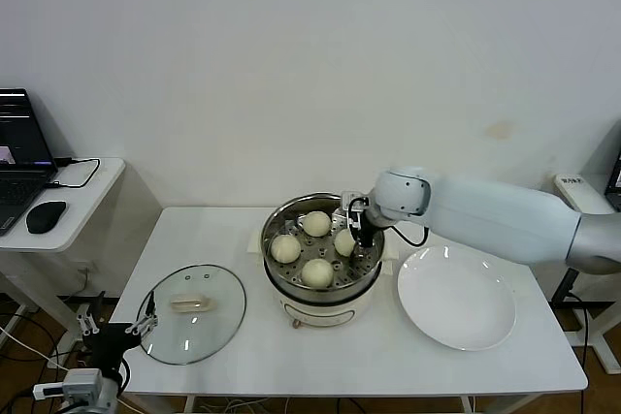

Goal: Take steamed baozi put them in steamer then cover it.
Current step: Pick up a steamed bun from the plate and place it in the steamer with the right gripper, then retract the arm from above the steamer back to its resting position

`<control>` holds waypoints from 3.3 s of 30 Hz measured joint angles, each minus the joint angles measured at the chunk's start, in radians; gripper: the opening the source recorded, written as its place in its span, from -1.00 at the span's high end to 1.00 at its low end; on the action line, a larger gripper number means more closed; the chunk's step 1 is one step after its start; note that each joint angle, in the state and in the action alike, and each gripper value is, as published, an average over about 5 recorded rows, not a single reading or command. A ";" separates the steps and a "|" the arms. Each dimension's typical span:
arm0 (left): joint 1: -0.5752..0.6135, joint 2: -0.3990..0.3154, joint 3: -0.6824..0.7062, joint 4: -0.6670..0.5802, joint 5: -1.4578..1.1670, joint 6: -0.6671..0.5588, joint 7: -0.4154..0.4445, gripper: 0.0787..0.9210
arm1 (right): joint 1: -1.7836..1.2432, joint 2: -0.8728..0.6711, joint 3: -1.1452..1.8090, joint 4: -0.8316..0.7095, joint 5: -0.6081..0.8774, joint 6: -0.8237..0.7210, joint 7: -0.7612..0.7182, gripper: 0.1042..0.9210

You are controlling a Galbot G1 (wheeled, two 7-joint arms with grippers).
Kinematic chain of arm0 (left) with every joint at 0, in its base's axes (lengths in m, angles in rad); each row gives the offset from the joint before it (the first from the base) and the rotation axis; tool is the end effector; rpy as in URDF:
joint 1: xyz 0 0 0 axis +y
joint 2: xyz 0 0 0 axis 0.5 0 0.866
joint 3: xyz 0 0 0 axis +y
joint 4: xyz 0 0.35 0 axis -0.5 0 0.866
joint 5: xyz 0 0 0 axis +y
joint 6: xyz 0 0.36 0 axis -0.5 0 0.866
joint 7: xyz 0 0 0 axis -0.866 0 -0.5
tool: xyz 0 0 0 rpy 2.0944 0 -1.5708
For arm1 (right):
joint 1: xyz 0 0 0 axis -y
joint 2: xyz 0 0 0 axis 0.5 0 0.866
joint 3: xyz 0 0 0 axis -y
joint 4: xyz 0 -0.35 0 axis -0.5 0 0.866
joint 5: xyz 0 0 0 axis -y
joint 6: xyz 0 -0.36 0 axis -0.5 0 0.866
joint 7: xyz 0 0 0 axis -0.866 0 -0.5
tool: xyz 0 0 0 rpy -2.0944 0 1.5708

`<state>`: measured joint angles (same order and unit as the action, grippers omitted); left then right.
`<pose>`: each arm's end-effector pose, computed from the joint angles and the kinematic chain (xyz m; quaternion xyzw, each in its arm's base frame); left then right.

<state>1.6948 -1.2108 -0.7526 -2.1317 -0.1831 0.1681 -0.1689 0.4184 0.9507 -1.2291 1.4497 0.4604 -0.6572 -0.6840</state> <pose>0.1620 0.1206 -0.2780 0.0868 -0.9833 -0.1286 0.0953 0.5148 0.0574 -0.1194 0.4646 -0.6310 0.5209 0.3386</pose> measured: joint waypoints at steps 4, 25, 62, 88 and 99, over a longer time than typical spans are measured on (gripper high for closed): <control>-0.002 0.002 -0.005 -0.001 -0.004 0.000 0.000 -0.77 | 0.013 -0.027 0.024 0.029 0.013 0.003 0.004 -0.72; -0.032 -0.032 0.003 0.042 -0.018 -0.100 -0.019 -0.77 | -0.652 -0.347 0.794 0.391 0.045 0.279 0.435 -0.76; 0.016 0.013 0.036 0.246 1.230 -0.281 -0.071 -0.77 | -2.013 0.443 2.109 0.396 -0.367 0.886 0.588 -0.76; -0.307 0.098 0.224 0.568 1.338 -0.304 -0.041 -0.77 | -2.104 0.567 2.210 0.371 -0.470 0.954 0.611 -0.76; -0.397 0.099 0.242 0.653 1.320 -0.295 -0.038 -0.73 | -2.114 0.582 2.216 0.362 -0.490 0.966 0.611 -0.76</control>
<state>1.2980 -1.1116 -0.5111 -1.4788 1.1368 -0.1271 -0.2065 -1.6959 1.5325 0.9871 1.8120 -0.0301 0.3086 -0.0728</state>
